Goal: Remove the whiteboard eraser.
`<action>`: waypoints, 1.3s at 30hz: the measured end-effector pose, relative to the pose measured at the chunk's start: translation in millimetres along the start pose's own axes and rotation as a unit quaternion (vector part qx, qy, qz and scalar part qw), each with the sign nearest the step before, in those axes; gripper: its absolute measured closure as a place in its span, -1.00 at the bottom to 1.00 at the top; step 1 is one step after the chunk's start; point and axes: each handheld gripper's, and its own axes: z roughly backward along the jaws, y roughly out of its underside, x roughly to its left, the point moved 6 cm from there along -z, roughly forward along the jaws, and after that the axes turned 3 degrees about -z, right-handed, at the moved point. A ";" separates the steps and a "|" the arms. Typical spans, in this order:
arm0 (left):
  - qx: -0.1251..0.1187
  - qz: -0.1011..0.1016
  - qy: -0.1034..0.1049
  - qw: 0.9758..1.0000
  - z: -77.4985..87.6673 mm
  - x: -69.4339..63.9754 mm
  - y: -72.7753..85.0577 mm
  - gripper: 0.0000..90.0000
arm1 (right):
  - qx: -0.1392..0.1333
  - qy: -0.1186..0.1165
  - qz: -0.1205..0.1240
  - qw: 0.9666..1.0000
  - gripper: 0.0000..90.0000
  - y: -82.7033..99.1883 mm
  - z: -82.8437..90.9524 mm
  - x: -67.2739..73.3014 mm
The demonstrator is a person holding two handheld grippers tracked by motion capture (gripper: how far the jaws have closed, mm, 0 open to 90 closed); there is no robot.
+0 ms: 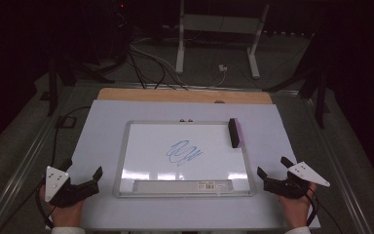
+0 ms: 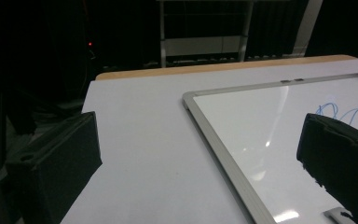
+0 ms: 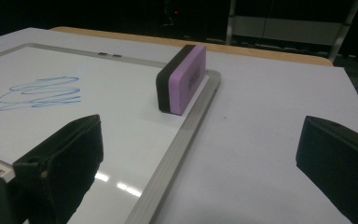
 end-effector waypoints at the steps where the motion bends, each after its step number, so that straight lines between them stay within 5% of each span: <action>1: 0.000 0.000 0.000 1.000 0.0 0.0 0.0 -0.99 | 0.001 -0.001 -0.001 1.000 -0.97 0.3 -0.1 0.4; 11: 0.003 -0.010 -0.004 1.000 -0.2 -1.4 1.6 -0.99 | 0.021 -0.012 -0.036 0.999 -1.00 -4.5 1.4 5.5; 26: 0.016 -0.010 -0.008 1.000 -3.4 -5.4 6.7 -0.99 | 0.001 -0.021 -0.019 1.000 -1.00 -31.3 9.6 14.1; 39: 0.020 -0.014 -0.006 1.000 -5.0 -8.5 8.4 -0.99 | 0.015 -0.030 -0.011 0.999 -1.00 -62.2 -15.6 15.6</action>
